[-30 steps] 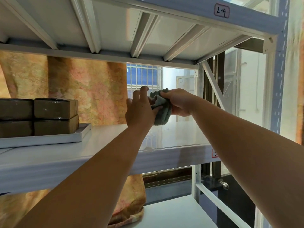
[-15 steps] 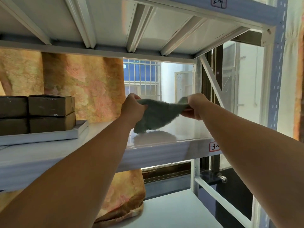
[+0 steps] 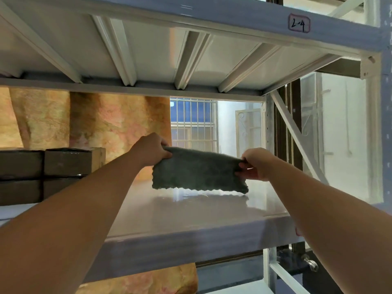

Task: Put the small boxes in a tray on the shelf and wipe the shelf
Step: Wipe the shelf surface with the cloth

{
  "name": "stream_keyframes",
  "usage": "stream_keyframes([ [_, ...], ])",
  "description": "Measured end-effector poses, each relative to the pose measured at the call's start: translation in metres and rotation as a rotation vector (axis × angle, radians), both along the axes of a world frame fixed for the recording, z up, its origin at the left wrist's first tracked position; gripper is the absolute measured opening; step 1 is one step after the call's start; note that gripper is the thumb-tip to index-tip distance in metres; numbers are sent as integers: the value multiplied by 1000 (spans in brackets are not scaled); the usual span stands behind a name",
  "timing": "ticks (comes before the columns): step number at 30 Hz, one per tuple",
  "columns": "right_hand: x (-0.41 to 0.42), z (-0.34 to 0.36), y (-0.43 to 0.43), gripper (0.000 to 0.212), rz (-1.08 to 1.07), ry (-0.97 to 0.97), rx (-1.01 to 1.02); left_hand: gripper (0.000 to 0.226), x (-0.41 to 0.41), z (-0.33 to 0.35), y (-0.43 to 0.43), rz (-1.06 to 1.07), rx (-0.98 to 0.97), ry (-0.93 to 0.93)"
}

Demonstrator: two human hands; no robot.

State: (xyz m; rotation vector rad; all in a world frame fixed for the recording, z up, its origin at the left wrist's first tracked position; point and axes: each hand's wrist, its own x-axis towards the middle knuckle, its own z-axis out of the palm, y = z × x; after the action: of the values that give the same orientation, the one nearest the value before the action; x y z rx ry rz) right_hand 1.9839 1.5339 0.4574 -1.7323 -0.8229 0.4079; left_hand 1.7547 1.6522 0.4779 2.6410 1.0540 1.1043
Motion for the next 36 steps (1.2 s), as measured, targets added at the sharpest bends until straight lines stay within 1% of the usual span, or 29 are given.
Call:
stream_keyframes([
  [2, -2, 4, 14, 17, 33, -55, 60, 12, 1, 0, 16, 18, -62, -88],
  [4, -2, 9, 32, 23, 31, -121, 128, 14, 0, -2, 33, -1, -138, -216],
  [6, -2, 12, 49, 26, 21, -128, 232, 16, 0, -7, 44, -18, -121, -299],
  [8, -1, 10, 65, 32, 46, -159, 313, 15, -3, -12, 53, -16, -53, -291],
  [9, 0, 7, 71, 33, 50, -198, 296, 13, -5, -15, 58, -17, -62, -254],
  [10, 2, 2, 77, 33, 25, -259, 240, 9, -8, -18, 60, -16, -95, -182],
  [11, 5, -5, 81, 31, -10, -331, 141, 8, -10, -21, 62, -7, -132, -68],
  [12, 7, -11, 84, 28, -29, -412, 6, 8, -12, -24, 61, 3, -168, 77],
  [14, 1, -19, 77, 19, -8, -558, -337, 9, -14, -29, 58, 25, -230, 321],
  [15, -6, -19, 72, 18, -1, -577, -479, 9, -16, -30, 54, 39, -242, 401],
  [16, -8, -19, 69, 18, -26, -652, -603, 10, -17, -30, 51, 54, -241, 465],
  [17, -7, -18, 67, 17, -45, -719, -664, 13, -18, -30, 48, 69, -235, 520],
  [19, -1, -16, 67, 12, -95, -877, -686, 16, -17, -31, 42, 82, -244, 600],
  [20, -1, -16, 65, 9, -134, -895, -661, 15, -18, -31, 38, 85, -256, 610],
  [21, -4, -16, 63, 8, -147, -894, -631, 12, -17, -31, 34, 88, -261, 603],
  [22, -8, -16, 62, 16, -154, -893, -596, 11, -18, -30, 30, 89, -249, 584],
  [23, -12, -16, 61, 26, -138, -897, -558, 16, -19, -29, 27, 92, -228, 550],
  [24, -15, -15, 63, 32, -97, -917, -505, 20, -20, -28, 24, 99, -200, 510],
  [26, -29, -15, 65, 33, 27, -998, -464, 22, -25, -26, 17, 114, -132, 465],
  [28, -45, -17, 71, 38, 133, -1127, -429, 20, -32, -26, 12, 130, -87, 465],
  [31, -74, -20, 80, 51, 287, -1196, -375, 16, -49, -30, 8, 143, -59, 446],
  [33, -93, -20, 90, 49, 377, -1244, -380, 19, -62, -35, 6, 135, -45, 401],
  [36, -124, -24, 108, 42, 460, -1255, -485, 24, -80, -47, 9, 160, -3, 330],
])
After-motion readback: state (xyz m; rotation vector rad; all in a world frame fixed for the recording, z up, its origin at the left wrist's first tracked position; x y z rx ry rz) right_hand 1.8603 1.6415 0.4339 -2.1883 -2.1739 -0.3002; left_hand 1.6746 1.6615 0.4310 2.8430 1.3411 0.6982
